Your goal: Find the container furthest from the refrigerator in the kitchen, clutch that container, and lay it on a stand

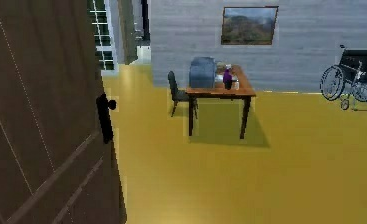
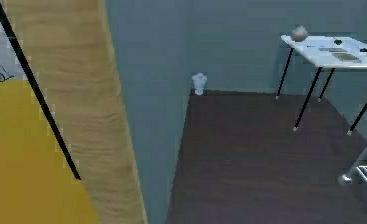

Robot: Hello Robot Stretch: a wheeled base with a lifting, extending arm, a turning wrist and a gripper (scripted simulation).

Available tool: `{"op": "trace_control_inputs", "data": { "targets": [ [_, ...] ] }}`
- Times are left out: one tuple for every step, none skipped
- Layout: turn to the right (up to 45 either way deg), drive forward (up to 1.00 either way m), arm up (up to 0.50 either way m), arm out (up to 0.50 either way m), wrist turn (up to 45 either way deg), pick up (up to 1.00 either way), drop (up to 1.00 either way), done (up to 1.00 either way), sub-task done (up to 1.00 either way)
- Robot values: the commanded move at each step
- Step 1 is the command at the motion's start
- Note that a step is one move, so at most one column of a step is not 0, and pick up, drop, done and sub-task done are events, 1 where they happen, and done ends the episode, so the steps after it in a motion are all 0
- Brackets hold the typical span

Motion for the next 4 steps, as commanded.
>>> {"op": "trace_control_inputs", "data": {
  "targets": [
    [0.0,0.3,0.0,0.0,0.0,0.0,0.0,0.0,0.0],
    [18.0,0.0,0.0,0.0,0.0,0.0,0.0,0.0,0.0],
    [0.0,0.1,0.0,0.0,0.0,0.0,0.0,0.0,0.0],
    [-21.0,0.0,0.0,0.0,0.0,0.0,0.0,0.0,0.0]
  ]
}}
